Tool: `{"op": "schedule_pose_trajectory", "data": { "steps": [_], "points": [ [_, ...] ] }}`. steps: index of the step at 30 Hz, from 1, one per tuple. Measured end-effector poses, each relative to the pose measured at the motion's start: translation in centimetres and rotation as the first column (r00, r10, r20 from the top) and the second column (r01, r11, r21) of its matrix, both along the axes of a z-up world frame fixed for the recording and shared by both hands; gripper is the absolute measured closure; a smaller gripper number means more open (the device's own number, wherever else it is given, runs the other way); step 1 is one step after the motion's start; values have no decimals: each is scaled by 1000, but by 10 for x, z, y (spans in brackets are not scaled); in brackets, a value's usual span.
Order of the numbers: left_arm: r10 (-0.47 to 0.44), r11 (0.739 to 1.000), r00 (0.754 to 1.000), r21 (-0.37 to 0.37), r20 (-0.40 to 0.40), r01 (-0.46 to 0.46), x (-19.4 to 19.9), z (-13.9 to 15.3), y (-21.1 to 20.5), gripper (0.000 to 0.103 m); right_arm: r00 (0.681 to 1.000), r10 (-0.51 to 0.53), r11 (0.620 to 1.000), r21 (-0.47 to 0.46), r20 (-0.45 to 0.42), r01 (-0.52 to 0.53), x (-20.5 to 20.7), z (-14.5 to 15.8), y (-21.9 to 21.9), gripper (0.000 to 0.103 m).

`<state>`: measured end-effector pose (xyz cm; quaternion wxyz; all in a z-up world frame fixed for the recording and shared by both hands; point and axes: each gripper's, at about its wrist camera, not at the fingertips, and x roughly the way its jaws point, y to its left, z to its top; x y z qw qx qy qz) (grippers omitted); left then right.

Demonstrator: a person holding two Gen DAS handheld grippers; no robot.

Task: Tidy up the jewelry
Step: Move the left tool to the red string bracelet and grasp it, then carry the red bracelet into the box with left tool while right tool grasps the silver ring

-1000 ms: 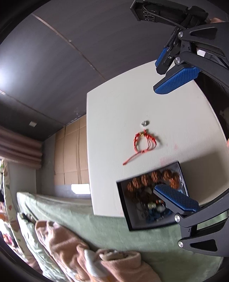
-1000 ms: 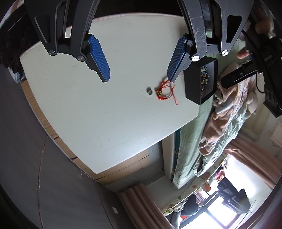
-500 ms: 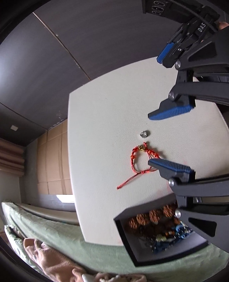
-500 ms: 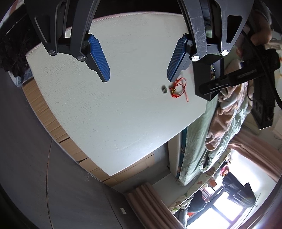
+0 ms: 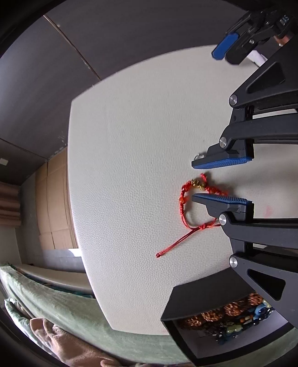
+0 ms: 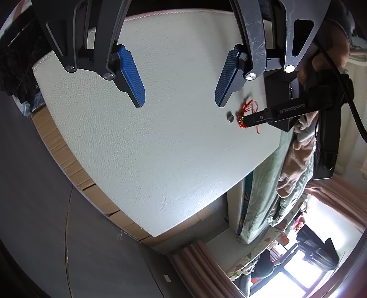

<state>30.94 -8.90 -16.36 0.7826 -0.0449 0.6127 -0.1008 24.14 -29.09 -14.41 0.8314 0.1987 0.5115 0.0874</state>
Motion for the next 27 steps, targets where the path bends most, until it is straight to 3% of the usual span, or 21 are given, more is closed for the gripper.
{"op": "schedule_pose_trajectory", "data": {
  "steps": [7, 8, 13, 21, 24, 27],
  "points": [
    [-21, 998, 1000, 68, 21, 19, 2, -8, -8, 90, 1000, 16, 1000, -7, -7, -16, 4, -3, 5, 40],
    [-31, 999, 999, 39, 12, 30, 3, -9, -7, 96, 1000, 24, 1000, -4, -7, -24, 5, -3, 8, 43],
    [2, 1000, 1000, -13, 31, -1, 2, 2, 6, 97, 997, 61, 997, 53, -45, -58, 17, -10, 22, 62],
    [47, 997, 993, -72, 107, -40, -8, 44, 36, 97, 991, 95, 990, 115, -89, -85, 36, -20, 52, 62],
    [76, 993, 987, -103, 138, -62, -18, 61, 53, 97, 988, 114, 985, 140, -108, -98, 43, -24, 66, 72],
    [97, 989, 981, -127, 168, -76, -24, 77, 67, 97, 984, 123, 984, 142, -129, -105, 52, -30, 78, 73]
  ]
}}
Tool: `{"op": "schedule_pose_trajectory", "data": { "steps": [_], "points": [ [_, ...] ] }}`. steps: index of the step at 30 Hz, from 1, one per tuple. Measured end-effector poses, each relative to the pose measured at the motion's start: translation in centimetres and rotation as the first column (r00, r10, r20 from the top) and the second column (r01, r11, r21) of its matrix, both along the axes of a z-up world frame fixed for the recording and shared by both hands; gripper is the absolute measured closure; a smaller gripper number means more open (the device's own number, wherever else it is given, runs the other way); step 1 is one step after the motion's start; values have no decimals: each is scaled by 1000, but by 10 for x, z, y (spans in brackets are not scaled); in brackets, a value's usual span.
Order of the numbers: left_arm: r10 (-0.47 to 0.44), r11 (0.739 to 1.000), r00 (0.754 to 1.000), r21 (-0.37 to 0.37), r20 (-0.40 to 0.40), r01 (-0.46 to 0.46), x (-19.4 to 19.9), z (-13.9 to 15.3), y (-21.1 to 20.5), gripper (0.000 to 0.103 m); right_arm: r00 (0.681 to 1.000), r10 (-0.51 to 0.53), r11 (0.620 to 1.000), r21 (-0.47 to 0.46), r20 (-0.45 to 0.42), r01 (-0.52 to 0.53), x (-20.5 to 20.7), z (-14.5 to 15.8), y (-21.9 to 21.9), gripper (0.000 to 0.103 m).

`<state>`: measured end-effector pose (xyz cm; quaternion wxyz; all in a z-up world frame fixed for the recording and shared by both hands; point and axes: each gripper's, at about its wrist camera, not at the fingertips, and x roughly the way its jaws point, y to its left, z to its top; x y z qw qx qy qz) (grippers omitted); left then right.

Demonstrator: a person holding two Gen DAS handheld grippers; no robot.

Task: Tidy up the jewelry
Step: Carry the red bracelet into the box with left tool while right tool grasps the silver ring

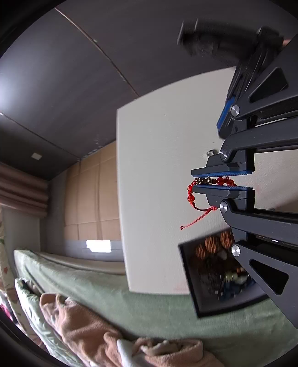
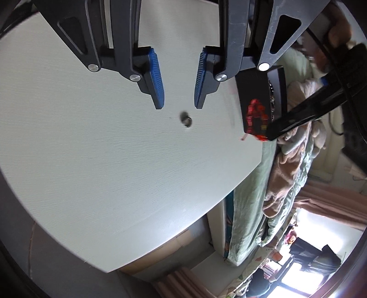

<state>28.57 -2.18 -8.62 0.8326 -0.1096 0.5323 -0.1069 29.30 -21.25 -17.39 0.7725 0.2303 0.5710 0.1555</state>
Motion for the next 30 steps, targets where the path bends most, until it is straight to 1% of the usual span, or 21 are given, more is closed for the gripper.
{"op": "schedule_pose_trajectory", "data": {
  "steps": [6, 8, 12, 15, 17, 21, 26, 30],
  "points": [
    [46, 999, 997, -30, 56, -45, -17, 25, 28, 97, 999, 10, 999, -40, -34, -12, 13, -13, 20, 77],
    [66, 997, 995, -39, 69, -63, -20, 31, 40, 97, 999, 8, 999, -46, -37, -10, 17, -13, 22, 77],
    [110, 992, 990, -63, 86, -105, -29, 38, 60, 97, 999, 0, 998, -59, -37, -2, 24, -12, 27, 77],
    [137, 989, 986, -78, 98, -129, -36, 43, 74, 97, 998, -7, 999, -51, -55, 4, 28, -12, 31, 77],
    [150, 987, 983, -82, 104, -141, -40, 45, 81, 97, 998, 3, 999, -47, -62, -5, 30, -13, 35, 77],
    [176, 982, 978, -91, 114, -166, -49, 47, 93, 97, 998, 38, 997, -68, -46, -41, 34, -12, 48, 77],
    [207, 974, 973, -109, 100, -196, -54, 41, 106, 97, 995, 96, 984, -145, -30, -99, 39, -7, 66, 77],
    [214, 972, 973, -118, 92, -202, -56, 36, 112, 97, 990, 140, 951, -279, -3, -135, 33, 2, 77, 77]
  ]
}}
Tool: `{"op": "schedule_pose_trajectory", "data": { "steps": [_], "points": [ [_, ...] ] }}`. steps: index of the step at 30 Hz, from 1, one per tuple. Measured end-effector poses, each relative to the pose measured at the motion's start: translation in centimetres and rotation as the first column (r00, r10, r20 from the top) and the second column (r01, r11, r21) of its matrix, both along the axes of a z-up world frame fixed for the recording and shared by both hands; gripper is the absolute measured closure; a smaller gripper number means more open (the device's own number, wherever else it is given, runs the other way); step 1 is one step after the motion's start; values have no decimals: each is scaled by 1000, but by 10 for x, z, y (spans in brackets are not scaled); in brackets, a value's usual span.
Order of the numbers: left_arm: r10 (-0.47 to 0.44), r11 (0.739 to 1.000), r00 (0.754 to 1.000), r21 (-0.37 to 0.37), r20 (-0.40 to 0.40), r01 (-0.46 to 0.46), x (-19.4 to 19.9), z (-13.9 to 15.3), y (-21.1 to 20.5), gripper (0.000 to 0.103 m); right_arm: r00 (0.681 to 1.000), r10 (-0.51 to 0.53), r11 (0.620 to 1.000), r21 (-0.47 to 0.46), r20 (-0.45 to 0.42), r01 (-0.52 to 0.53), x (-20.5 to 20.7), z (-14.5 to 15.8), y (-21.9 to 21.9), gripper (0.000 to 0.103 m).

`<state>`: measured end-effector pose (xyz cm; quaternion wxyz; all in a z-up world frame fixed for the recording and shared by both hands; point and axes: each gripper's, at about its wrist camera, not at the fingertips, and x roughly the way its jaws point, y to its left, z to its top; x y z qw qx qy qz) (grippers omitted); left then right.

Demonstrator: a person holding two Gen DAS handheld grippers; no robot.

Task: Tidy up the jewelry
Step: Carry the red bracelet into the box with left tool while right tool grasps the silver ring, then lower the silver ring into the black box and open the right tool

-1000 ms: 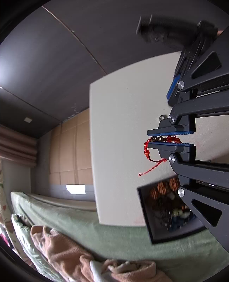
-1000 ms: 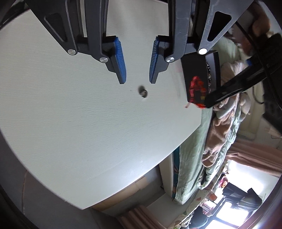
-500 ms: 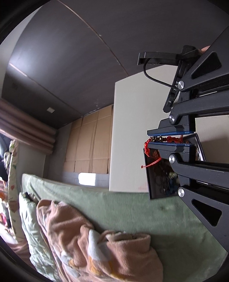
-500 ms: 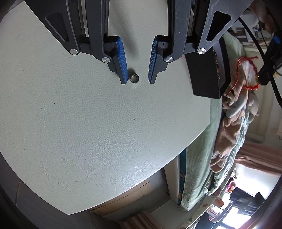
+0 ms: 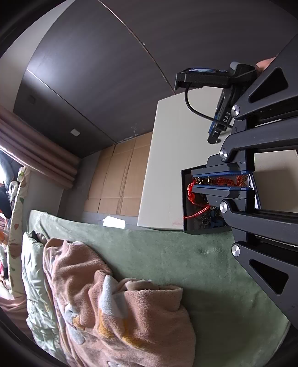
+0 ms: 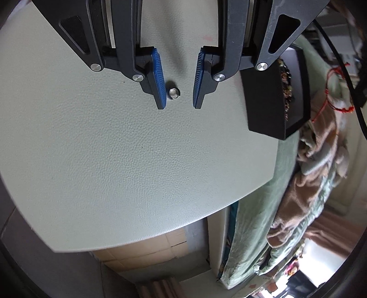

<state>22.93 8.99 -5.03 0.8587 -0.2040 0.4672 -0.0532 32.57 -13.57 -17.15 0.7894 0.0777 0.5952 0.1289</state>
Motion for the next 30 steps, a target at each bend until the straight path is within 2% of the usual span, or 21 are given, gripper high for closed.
{"op": "schedule_pose_trajectory", "data": {
  "steps": [5, 12, 13, 14, 18, 20, 22, 24, 26, 30],
  "points": [
    [6, 1000, 1000, -18, -10, -6, -2, -5, 3, 97, 995, 97, 986, -134, 2, -96, -6, -1, 20, 77],
    [-2, 999, 1000, -49, -22, 1, -4, -7, 3, 97, 984, 180, 945, -282, 13, -169, -11, -1, 35, 79],
    [-5, 999, 1000, -53, -24, 4, -3, -8, 1, 97, 982, 187, 943, -283, 16, -175, -12, 0, 35, 87],
    [-8, 998, 1000, -56, -25, 7, -3, -8, 0, 97, 982, 189, 942, -284, 17, -177, -12, 0, 35, 89],
    [-37, 997, 999, -70, -29, 35, 0, -7, -8, 96, 987, 158, 960, -239, 25, -148, -13, 7, 24, 89],
    [-56, 993, 997, -103, -48, 51, 3, -9, -10, 94, 990, 135, 972, -200, 43, -124, -16, 16, 18, 89],
    [-57, 991, 996, -124, -68, 48, 4, -11, -11, 82, 991, 119, 982, -153, 61, -109, -18, 28, 12, 89],
    [-42, 991, 997, -132, -57, 34, 1, -11, -8, 48, 990, 115, 988, -115, 79, -106, -22, 40, 8, 89],
    [-18, 992, 999, -125, -31, 14, -4, -8, -4, 39, 988, 118, 991, -81, 96, -111, -27, 50, 7, 89],
    [15, 993, 999, -112, -36, -19, -11, -8, 6, 39, 983, 139, 990, -15, 119, -138, -38, 70, 14, 89]
  ]
}}
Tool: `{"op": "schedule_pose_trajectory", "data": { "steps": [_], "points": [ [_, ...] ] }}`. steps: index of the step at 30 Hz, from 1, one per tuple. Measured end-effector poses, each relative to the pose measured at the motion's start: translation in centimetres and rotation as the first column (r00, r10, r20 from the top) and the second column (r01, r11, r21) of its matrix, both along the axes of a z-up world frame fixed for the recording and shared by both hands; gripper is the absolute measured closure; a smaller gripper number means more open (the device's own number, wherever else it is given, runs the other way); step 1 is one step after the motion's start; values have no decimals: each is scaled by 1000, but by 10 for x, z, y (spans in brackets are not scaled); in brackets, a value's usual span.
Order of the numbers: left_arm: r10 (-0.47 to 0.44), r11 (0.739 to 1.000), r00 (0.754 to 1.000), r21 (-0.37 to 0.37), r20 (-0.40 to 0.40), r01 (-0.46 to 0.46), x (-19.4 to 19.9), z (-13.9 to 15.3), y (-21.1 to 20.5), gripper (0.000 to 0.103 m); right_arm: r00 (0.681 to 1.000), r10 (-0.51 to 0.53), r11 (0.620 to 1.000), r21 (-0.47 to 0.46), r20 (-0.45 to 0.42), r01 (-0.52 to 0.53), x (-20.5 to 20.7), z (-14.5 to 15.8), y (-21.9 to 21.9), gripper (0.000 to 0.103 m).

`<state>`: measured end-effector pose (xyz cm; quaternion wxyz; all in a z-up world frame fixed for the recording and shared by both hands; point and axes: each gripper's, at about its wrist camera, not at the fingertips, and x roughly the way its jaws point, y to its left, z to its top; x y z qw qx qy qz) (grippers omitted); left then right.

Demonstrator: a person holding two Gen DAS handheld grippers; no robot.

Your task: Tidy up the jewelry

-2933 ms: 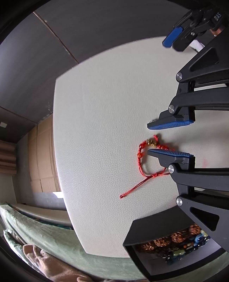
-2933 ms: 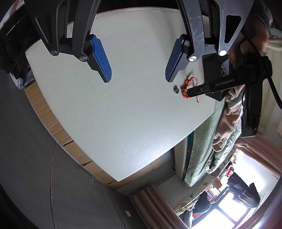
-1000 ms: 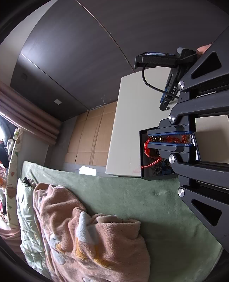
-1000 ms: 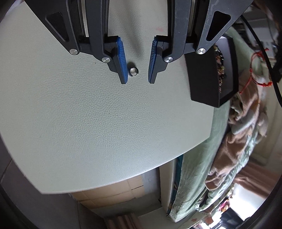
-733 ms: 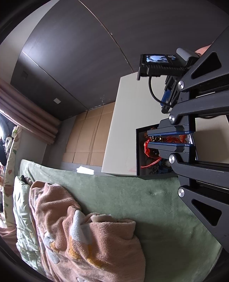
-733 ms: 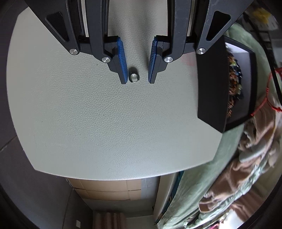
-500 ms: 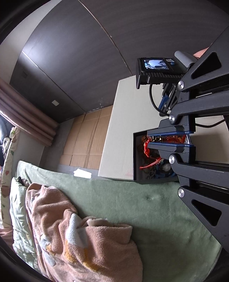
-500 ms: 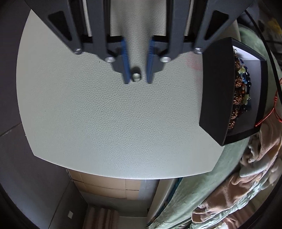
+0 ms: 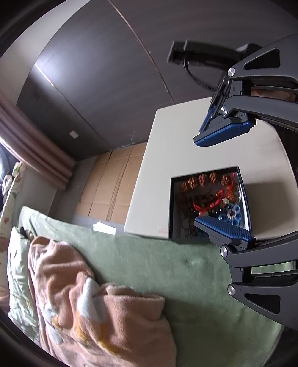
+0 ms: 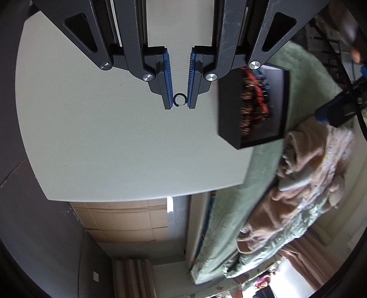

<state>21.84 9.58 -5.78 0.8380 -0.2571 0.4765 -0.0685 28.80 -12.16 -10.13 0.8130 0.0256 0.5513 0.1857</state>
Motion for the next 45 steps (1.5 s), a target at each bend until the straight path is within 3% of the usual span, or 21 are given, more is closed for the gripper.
{"op": "schedule_pose_trajectory", "data": {
  "steps": [15, 17, 18, 19, 20, 26, 30, 37, 38, 40, 45],
  "points": [
    [125, 992, 992, 10, 8, -125, -29, 4, 45, 39, 988, 151, 982, 120, -31, -146, -10, 13, 79, 88],
    [133, 991, 991, 6, 7, -133, -33, 4, 47, 37, 988, 147, 983, 114, -40, -141, -10, 14, 83, 78],
    [135, 991, 991, 8, 7, -135, -34, 5, 47, 34, 989, 141, 985, 109, -34, -136, -10, 16, 82, 63],
    [135, 991, 991, 11, 10, -135, -36, 6, 46, 33, 991, 132, 986, 110, -15, -129, -12, 21, 79, 55],
    [133, 991, 991, 19, 17, -134, -38, 7, 45, 30, 992, 128, 985, 116, -2, -127, -15, 24, 77, 54],
    [113, 991, 993, 61, 40, -116, -45, 16, 30, 25, 995, 99, 986, 130, 31, -103, -28, 43, 53, 53],
    [92, 988, 993, 114, 72, -100, -54, 29, 16, 17, 995, 75, 989, 124, 67, -83, -42, 60, 32, 37],
    [60, 976, 989, 201, 132, -86, -75, 50, -7, 7, 993, 20, 993, 113, 112, -33, -67, 86, -12, 35],
    [49, 973, 989, 215, 142, -79, -79, 53, -11, 4, 993, 7, 993, 115, 118, -20, -71, 89, -20, 33],
    [30, 969, 987, 238, 156, -67, -85, 59, -19, 4, 992, -16, 992, 129, 128, 0, -79, 95, -37, 16],
    [-31, 941, 975, 336, 218, -46, -106, 78, -39, 0, 984, -44, 990, 140, 171, 20, -104, 106, -70, 12]
  ]
}}
